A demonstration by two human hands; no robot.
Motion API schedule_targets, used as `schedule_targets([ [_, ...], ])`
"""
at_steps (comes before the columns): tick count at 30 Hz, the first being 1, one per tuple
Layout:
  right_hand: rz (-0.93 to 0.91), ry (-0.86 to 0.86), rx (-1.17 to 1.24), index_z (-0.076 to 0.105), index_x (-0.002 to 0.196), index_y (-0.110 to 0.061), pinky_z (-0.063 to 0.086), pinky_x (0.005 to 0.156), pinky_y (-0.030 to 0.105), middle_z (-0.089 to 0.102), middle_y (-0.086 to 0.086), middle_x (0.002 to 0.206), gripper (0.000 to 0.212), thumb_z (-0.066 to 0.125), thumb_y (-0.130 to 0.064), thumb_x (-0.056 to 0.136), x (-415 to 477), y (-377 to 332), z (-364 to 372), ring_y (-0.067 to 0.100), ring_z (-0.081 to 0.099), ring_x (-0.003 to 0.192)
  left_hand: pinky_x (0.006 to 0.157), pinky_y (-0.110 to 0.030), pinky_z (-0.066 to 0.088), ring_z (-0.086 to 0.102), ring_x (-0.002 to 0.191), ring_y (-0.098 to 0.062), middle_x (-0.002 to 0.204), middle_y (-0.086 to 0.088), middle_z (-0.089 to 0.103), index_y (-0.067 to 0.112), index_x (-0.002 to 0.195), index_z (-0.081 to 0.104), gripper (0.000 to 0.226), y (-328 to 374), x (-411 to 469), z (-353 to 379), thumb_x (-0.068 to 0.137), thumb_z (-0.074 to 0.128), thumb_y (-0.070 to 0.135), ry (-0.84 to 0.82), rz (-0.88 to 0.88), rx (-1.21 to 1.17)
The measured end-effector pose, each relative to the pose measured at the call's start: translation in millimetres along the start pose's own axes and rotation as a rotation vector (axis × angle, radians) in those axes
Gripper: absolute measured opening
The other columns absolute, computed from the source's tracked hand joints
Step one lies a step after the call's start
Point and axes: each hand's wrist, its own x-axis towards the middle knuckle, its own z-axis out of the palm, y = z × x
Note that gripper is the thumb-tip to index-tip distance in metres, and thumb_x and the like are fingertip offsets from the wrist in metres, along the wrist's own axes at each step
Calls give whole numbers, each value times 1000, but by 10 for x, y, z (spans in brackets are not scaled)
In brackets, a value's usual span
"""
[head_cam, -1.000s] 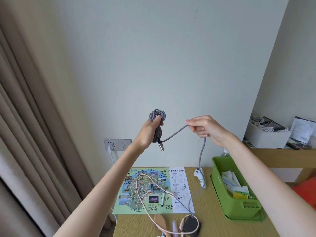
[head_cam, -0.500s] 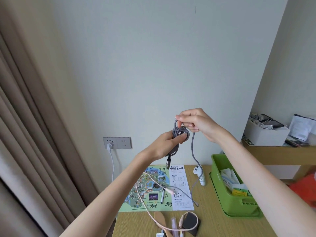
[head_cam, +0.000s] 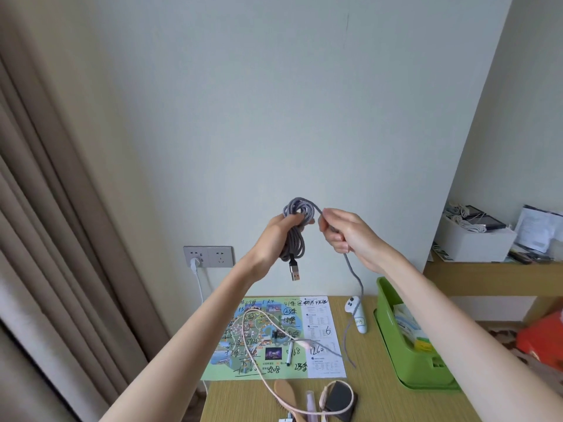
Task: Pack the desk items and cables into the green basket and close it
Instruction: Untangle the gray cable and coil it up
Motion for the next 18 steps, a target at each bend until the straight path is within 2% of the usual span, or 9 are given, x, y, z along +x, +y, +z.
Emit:
schedule_targets([
  [3, 41, -86, -12, 49, 80, -12, 15, 42, 21, 28, -2, 57, 33, 36, -29, 105, 0, 69, 82, 10, 21, 45, 61, -26, 31, 43, 77, -12, 100, -7, 48, 11, 106, 61, 28, 32, 20, -21, 98, 43, 31, 59, 5, -73],
  [5, 59, -139, -18, 50, 78, -13, 13, 43, 23, 28, -2, 56, 34, 37, -31, 104, 12, 85, 148, 11, 20, 45, 61, -25, 32, 48, 74, -8, 98, -1, 55, 12, 110, 66, 32, 27, 33, -22, 98, 43, 30, 71, 31, -116],
  [7, 55, -175, -16, 50, 75, -15, 12, 44, 25, 29, -3, 55, 35, 38, -32, 103, 30, 78, 205, 11, 20, 44, 58, -25, 34, 56, 62, -6, 80, 4, 64, 18, 104, 69, 29, 27, 22, -19, 99, 42, 29, 60, 67, -143],
  [9, 43, -190, -26, 50, 74, -15, 12, 44, 25, 29, -2, 54, 34, 39, -32, 101, 41, 68, 230, 12, 20, 44, 48, -20, 34, 54, 49, -9, 58, 9, 61, 18, 97, 68, 29, 33, 10, -27, 99, 41, 29, 69, 80, -158],
  [10, 41, -197, -38, 50, 74, -15, 12, 43, 25, 29, -2, 54, 34, 40, -33, 100, 42, 69, 230, 13, 20, 44, 46, -19, 34, 51, 47, -9, 54, 10, 58, 18, 94, 68, 29, 34, 12, -41, 99, 42, 30, 90, 68, -172],
  [12, 50, -204, -64, 51, 70, -16, 16, 42, 22, 29, -3, 54, 37, 42, -36, 99, 32, 84, 223, 12, 21, 44, 50, -23, 33, 48, 50, -8, 60, 9, 55, 20, 88, 69, 28, 36, 26, -88, 98, 45, 32, 130, 14, -278],
  [15, 74, -168, -94, 52, 62, -19, 18, 43, 20, 28, -5, 52, 45, 49, -47, 98, 13, 123, 220, 11, 21, 44, 64, -25, 37, 52, 65, -8, 74, 5, 59, 16, 86, 67, 27, 69, 57, -171, 99, 46, 26, 136, -20, -594],
  [18, 78, -158, -122, 50, 59, -20, 19, 44, 20, 26, -4, 52, 47, 53, -52, 94, 1, 148, 220, 12, 21, 45, 79, -26, 44, 57, 80, -12, 78, 2, 63, 11, 88, 61, 24, 83, 68, -267, 100, 42, 21, 74, 7, -893],
])
